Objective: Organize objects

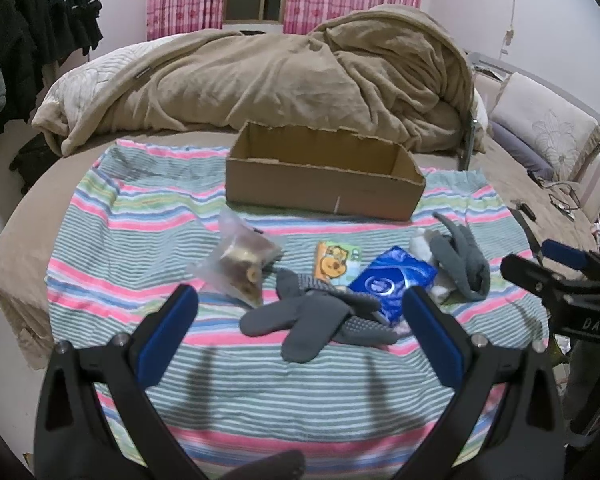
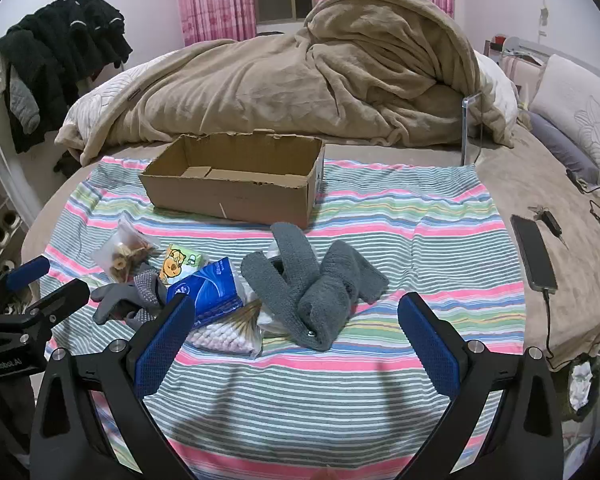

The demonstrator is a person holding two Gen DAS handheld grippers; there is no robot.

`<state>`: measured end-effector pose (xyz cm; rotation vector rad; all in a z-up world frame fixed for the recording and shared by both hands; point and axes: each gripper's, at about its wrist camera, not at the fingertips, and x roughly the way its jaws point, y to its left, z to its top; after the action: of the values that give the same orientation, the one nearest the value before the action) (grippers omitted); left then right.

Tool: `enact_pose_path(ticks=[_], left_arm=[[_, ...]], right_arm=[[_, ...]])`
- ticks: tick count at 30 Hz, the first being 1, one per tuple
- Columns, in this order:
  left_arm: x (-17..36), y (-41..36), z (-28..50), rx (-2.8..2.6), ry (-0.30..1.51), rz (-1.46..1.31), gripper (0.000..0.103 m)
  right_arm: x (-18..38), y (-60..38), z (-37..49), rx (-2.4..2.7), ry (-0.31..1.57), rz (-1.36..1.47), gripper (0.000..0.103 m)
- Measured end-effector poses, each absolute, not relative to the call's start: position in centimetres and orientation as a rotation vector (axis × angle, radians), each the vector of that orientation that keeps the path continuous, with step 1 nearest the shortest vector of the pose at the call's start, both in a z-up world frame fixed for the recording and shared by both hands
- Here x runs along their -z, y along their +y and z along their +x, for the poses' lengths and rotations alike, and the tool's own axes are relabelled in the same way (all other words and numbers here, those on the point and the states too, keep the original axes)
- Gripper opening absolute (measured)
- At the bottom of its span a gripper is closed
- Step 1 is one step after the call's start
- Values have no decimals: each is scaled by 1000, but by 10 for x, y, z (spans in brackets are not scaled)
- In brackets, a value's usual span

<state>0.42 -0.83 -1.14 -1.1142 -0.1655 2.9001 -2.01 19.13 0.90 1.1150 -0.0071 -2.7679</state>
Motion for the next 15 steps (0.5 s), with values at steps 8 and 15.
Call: enact_pose_path(ticks=[8,15], left_arm=[[11,-7,4,-2895,-159,-1106,103],[12,-6,5,-2895,-159,-1107,103]], right_arm=[[-9,192,-21,2766,-8,1119,103],[-8,192,-21,2768,-7,1120,103]])
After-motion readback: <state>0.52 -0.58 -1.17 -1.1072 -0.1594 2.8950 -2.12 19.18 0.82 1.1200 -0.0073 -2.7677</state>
